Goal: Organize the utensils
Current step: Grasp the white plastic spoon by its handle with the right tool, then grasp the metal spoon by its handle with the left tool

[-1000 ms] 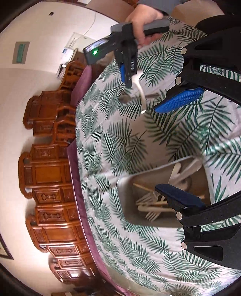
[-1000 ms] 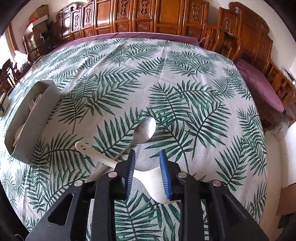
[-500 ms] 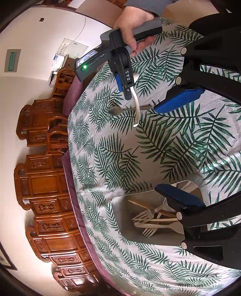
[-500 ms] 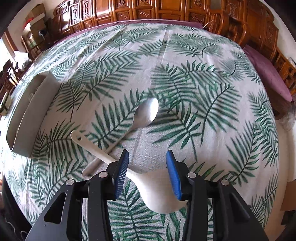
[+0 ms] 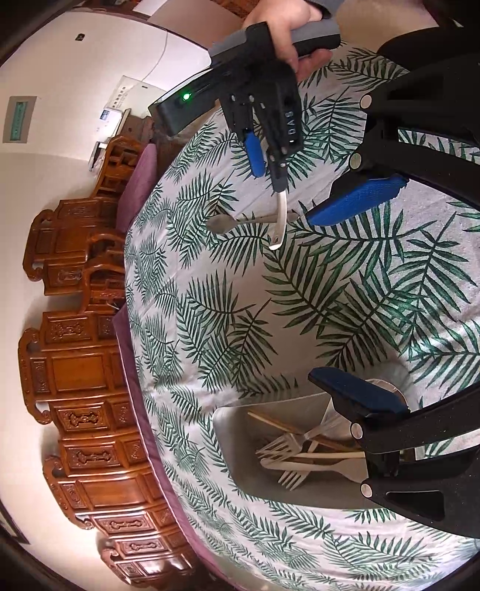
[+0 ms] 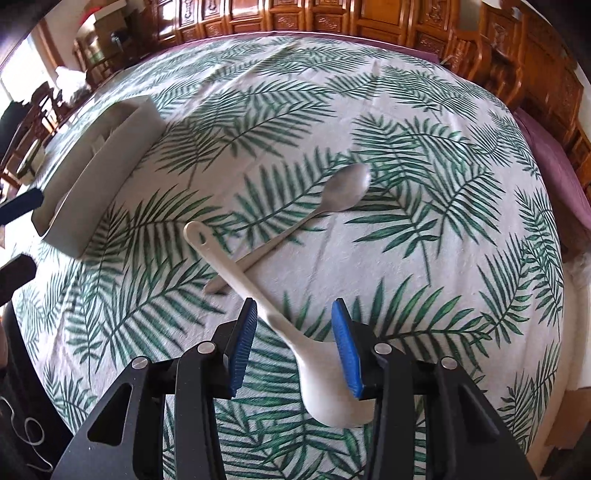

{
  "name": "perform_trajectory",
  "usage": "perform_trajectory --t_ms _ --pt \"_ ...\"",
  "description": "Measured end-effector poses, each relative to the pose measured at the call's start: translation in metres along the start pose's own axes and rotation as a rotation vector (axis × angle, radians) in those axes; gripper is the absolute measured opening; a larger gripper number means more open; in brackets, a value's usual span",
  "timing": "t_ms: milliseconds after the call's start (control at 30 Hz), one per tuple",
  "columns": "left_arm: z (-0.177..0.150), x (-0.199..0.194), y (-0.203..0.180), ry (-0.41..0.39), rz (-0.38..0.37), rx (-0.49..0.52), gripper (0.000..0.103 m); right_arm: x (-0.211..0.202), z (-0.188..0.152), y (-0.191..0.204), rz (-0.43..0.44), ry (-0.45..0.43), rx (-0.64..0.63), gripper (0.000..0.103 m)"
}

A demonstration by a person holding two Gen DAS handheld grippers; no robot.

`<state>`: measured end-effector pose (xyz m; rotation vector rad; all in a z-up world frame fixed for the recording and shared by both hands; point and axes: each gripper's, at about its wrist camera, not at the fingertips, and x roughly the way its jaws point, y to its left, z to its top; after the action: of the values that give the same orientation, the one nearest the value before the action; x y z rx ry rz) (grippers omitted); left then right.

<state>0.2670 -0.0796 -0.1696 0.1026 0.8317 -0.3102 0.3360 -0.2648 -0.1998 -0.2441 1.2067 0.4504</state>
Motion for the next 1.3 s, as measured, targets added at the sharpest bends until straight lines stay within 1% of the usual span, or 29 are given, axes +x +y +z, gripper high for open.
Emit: perform_trajectory --t_ms 133,300,400,667,733,767,800,833,867,933,1033,1167,1300 --pt "0.0 0.004 -0.002 0.007 -0.002 0.003 0.076 0.002 -0.002 0.005 -0.005 0.007 -0.031 0.044" --pt "-0.001 0.007 -0.005 0.015 -0.002 0.008 0.076 -0.011 -0.004 0.003 0.011 -0.022 -0.031 0.044" --pt "-0.002 0.009 -0.005 0.02 -0.003 0.007 0.076 -0.017 -0.009 0.004 0.016 -0.023 -0.048 0.044" --pt "0.0 0.016 -0.009 0.033 -0.009 0.005 0.076 -0.001 -0.013 0.009 -0.051 0.035 -0.111 0.044" --pt "0.001 0.018 -0.01 0.034 -0.009 0.009 0.076 0.0 -0.014 0.011 -0.06 0.028 -0.131 0.044" --pt "0.001 0.018 -0.011 0.034 -0.009 0.01 0.076 0.001 -0.014 0.011 -0.055 0.027 -0.13 0.042" --pt "0.001 0.019 -0.012 0.034 -0.01 0.011 0.076 0.001 -0.014 0.011 -0.042 0.027 -0.127 0.035" --pt "0.002 0.019 -0.013 0.035 -0.01 0.011 0.076 0.0 -0.015 0.01 -0.022 0.024 -0.122 0.031" --pt "0.003 0.02 -0.013 0.036 -0.011 0.011 0.076 -0.001 -0.016 0.01 -0.017 0.022 -0.12 0.019" --pt "0.004 0.023 -0.015 0.038 -0.013 0.014 0.076 -0.002 -0.018 0.011 -0.02 0.021 -0.114 0.013" --pt "0.005 0.027 -0.02 0.042 -0.016 0.023 0.076 -0.004 -0.022 0.009 -0.003 0.013 -0.09 0.01" --pt "0.007 0.036 -0.028 0.053 -0.017 0.037 0.076 -0.009 -0.032 0.009 -0.021 -0.004 -0.07 0.01" --pt "0.012 0.046 -0.034 0.066 -0.016 0.041 0.076 -0.014 -0.038 0.0 -0.025 -0.027 -0.028 0.01"
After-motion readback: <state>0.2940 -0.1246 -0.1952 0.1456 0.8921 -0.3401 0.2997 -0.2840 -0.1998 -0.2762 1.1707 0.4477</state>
